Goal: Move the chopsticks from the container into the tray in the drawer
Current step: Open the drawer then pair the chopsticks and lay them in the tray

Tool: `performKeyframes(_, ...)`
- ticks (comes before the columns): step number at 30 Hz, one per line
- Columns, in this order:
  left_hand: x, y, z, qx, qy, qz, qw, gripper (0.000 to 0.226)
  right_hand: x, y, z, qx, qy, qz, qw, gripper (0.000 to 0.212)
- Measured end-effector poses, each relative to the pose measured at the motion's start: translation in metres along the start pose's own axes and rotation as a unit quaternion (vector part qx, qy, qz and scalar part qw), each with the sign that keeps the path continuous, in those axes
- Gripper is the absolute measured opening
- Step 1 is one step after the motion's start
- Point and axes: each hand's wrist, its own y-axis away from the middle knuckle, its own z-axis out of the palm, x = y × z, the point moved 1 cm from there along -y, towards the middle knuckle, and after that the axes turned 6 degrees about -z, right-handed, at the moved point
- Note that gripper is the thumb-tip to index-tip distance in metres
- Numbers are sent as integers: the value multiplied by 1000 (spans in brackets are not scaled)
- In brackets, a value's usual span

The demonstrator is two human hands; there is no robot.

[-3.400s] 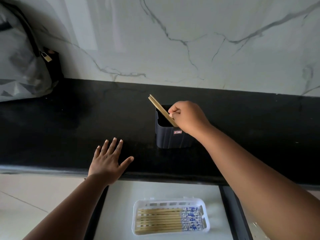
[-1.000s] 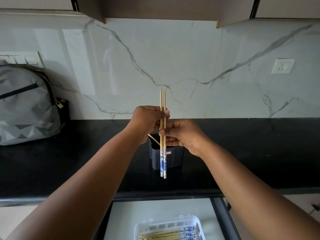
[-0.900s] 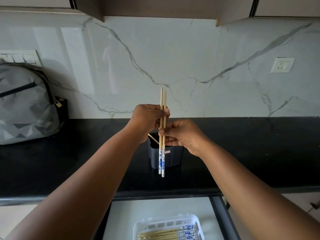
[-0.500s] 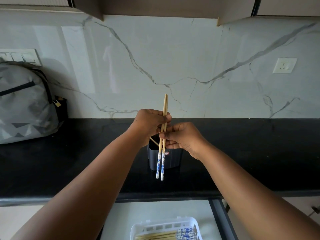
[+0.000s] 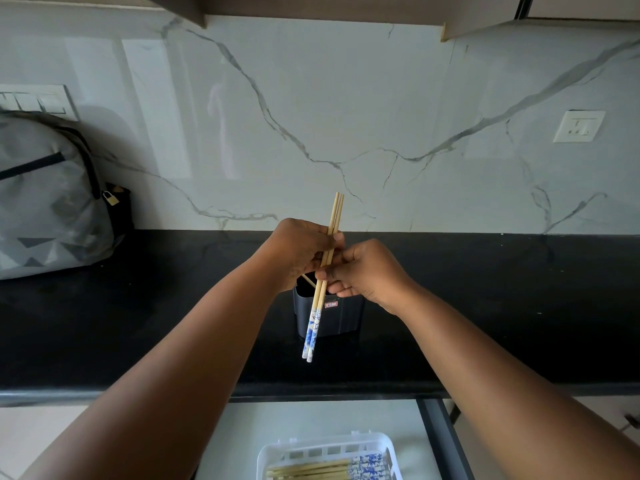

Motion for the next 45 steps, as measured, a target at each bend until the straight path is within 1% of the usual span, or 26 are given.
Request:
performKeyframes(3,-2,0,0,-7,-19,-7,1000,23,-2,0,2,-17,11,16,1000,4)
performKeyframes(5,-4,0,-1,-14,-24,-12,1000,25,-2,-1,4,-27,19,27,999,6)
performKeyframes(10,-7,-4,-1,-17,4,-16,1000,24,-1,-9,4,-22,113,44,992,11)
performKeyframes(12,-9,-6,-1,-9,21,-15,1000,20,0,-11,2,-17,122,44,991,8)
performKeyframes(16,-11,-11,-3,-9,61,-22,998,9,3,-9,-3,9,85,37,996,12)
performKeyframes(20,-21,-16,-6,-1,111,-36,993,14,14,-5,0,20,14,62,998,11)
performKeyframes(23,-38,-19,-7,4,133,-32,991,14,31,-1,7,28,-49,79,995,10)
performKeyframes(25,-56,-20,-10,6,126,-32,991,14,47,4,15,19,-66,83,994,8)
performKeyframes(28,-91,-20,-22,-24,93,-49,994,18,76,14,33,-7,-72,93,993,7)
performKeyframes(29,-103,-20,-29,-31,48,-38,998,23,88,19,39,-15,-56,99,993,8)
performKeyframes(30,-116,-21,-40,-22,-42,-2,999,30,100,23,46,-25,-20,104,994,7)
performKeyframes(31,-129,-21,-52,-1,-177,59,982,43,112,29,53,-41,26,107,993,5)
performKeyframes(32,-142,-20,-64,11,-327,123,937,62,125,35,59,-61,78,108,989,6)
performKeyframes(33,-156,-19,-76,10,-455,173,874,82,138,42,64,-86,136,106,981,9)
performKeyframes(34,-171,-19,-87,3,-545,195,816,97,149,49,68,-115,194,98,969,10)
performKeyframes(35,-187,-19,-99,-2,-604,189,775,105,159,57,72,-146,243,90,955,9)
performKeyframes(37,-213,-20,-116,4,-677,147,721,110,178,70,78,-207,302,89,926,7)
performKeyframes(38,-224,-20,-121,14,-693,132,708,109,187,76,81,-235,321,96,912,10)
performKeyframes(41,-242,-22,-126,44,-695,117,709,102,210,88,94,-315,388,103,860,14)
performKeyframes(42,-245,-24,-127,57,-699,112,704,100,217,91,100,-338,405,99,844,14)
performKeyframes(44,-250,-29,-127,87,-708,89,696,96,228,97,110,-368,428,97,820,15)
performKeyframes(45,-253,-31,-127,103,-709,72,694,96,233,100,115,-374,435,99,813,21)
